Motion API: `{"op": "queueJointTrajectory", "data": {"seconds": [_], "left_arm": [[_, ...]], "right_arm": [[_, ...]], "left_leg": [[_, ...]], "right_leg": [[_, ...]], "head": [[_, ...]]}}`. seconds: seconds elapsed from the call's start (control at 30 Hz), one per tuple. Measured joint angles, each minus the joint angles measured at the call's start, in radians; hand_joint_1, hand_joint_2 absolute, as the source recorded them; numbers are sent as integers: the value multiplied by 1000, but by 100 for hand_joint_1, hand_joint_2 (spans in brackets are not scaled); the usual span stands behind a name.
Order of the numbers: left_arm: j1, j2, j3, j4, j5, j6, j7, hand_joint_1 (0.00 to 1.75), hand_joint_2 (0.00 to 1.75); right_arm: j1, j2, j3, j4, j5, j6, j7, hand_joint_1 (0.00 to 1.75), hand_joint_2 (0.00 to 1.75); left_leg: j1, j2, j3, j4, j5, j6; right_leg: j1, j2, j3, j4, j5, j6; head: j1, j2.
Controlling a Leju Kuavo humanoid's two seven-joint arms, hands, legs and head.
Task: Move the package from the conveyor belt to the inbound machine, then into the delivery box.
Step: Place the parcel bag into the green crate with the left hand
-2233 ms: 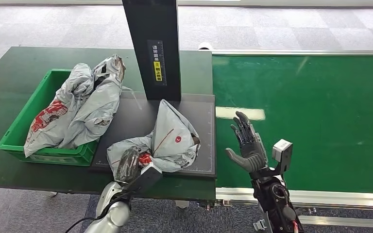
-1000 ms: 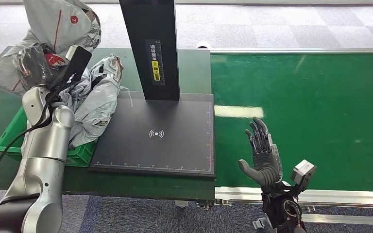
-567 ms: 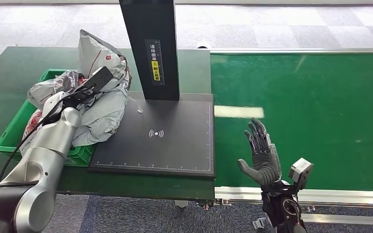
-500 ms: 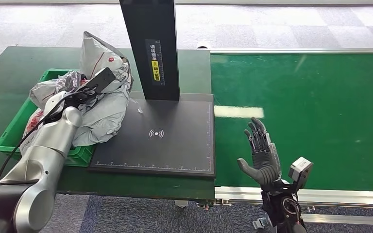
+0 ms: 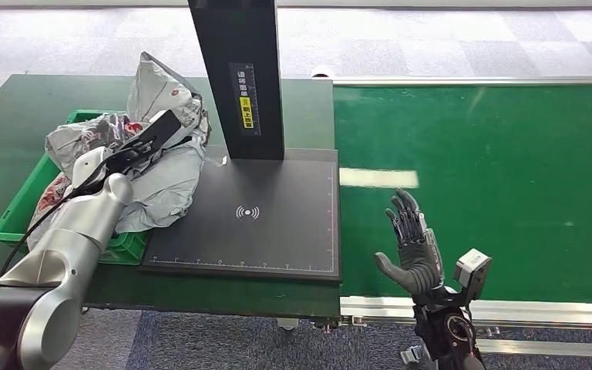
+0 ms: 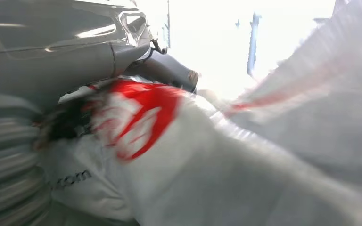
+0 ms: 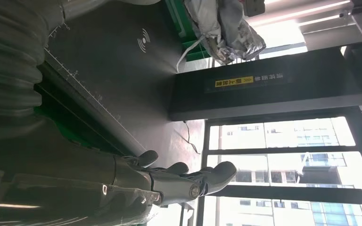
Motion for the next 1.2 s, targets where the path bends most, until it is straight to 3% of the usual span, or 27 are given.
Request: {"op": "queueJointTrajectory", "data": {"seconds": [0.13,0.33,0.53,0.6,0.8,1.0,1.13,1.2], "left_arm": [[23,23,-15,2,-82,192,-5,0,175],[41,42,-35,2,-110,240,-6,0,175],[72,48,-28,-32,-151,437,-56,0,175],[95,41,-2,-85,-124,459,-127,0,175],[159,-38,141,-259,164,462,-492,0,175],[205,-97,214,-385,218,461,-592,0,175],[260,-146,264,-502,296,461,-748,0,175],[295,-168,269,-562,365,461,-776,0,175]], "right_arm": [[11,1,0,-8,-1,-7,1,0,175],[15,1,0,-14,-4,-7,1,0,175],[15,0,1,-14,-24,-14,1,0,175],[15,-1,1,-14,-32,-21,0,0,175],[26,-10,2,-26,-46,-31,-8,0,175],[39,-16,2,-40,-47,-33,-9,0,175],[42,-17,2,-45,-46,-36,-12,0,175],[43,-17,2,-45,-47,-39,-15,0,175]], "left_leg": [[0,0,-1,0,0,0],[0,0,-1,0,0,0],[0,-1,-1,0,0,0],[0,-1,-1,0,0,0],[0,-1,-1,0,0,0],[0,-1,-2,0,0,0],[0,-1,-2,0,0,0],[0,-1,-2,0,-1,0]], "right_leg": [[0,0,-1,0,0,0],[0,0,-1,0,-1,1],[0,0,-1,0,-1,1],[0,0,-1,0,-1,1],[0,0,-2,0,-1,1],[0,0,-2,0,-1,1],[0,0,-2,0,-1,1],[0,0,-2,0,-1,1]], "head": [[0,0],[0,0],[0,0],[0,0],[0,0],[0,0],[0,0],[0,0]]}}
